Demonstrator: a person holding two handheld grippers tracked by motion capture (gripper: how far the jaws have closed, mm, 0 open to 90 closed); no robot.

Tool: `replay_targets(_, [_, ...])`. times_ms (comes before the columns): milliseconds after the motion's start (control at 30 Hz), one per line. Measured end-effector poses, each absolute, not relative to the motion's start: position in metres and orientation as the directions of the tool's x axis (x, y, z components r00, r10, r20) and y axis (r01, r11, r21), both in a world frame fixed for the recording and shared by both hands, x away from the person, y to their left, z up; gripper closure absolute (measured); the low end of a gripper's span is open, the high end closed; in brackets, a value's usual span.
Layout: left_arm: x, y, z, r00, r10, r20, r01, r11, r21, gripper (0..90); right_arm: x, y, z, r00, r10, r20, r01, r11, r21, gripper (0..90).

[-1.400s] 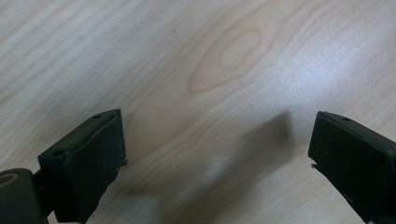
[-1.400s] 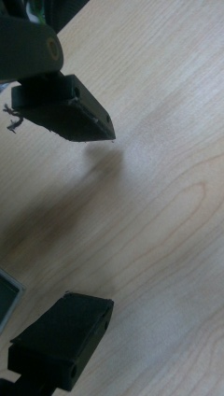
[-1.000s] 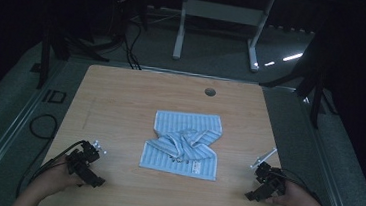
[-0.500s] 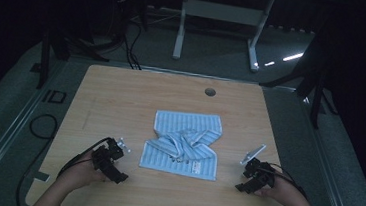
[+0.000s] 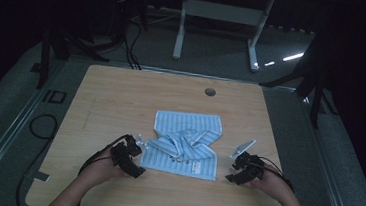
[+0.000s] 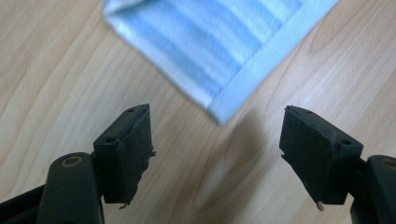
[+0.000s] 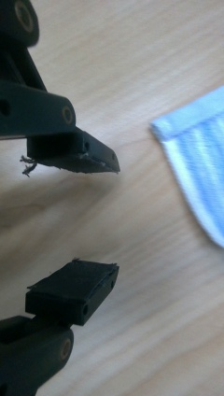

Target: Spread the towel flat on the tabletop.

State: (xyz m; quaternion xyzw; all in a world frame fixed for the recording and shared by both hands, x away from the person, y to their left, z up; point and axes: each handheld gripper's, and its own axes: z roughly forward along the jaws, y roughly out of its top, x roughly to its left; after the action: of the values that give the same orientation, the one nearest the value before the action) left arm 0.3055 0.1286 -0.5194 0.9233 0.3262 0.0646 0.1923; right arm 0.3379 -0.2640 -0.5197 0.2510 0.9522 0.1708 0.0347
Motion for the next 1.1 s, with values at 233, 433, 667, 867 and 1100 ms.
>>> replay_targets(233, [0.311, 0.109, -0.521, 0.803, 0.596, -0.004, 0.543, -0.729, 0.417, 30.0, 0.348, -0.243, -0.517, -0.889, 0.459, -0.016, 0.416, 0.821, 0.391, 51.2])
replay_targets(433, [0.317, 0.088, -0.523, 0.824, 0.566, -0.005, 0.516, -0.747, 0.420, 32.8, 0.354, -0.228, -0.510, -0.899, 0.436, -0.031, 0.385, 0.823, 0.417, 54.7])
replay_targets(667, [0.332, 0.064, -0.523, 0.808, 0.589, -0.011, 0.520, -0.705, 0.482, 32.8, 0.362, -0.203, -0.501, -0.900, 0.428, -0.075, 0.336, 0.795, 0.506, 55.9])
replay_targets(867, [0.341, 0.046, -0.523, 0.806, 0.592, -0.003, 0.508, -0.690, 0.515, 32.9, 0.366, -0.183, -0.506, -0.907, 0.411, -0.090, 0.305, 0.789, 0.533, 55.9])
replay_targets(1100, [0.348, 0.032, -0.524, 0.801, 0.598, 0.010, 0.502, -0.682, 0.532, 34.2, 0.373, -0.166, -0.514, -0.908, 0.408, -0.093, 0.290, 0.774, 0.563, 55.8])
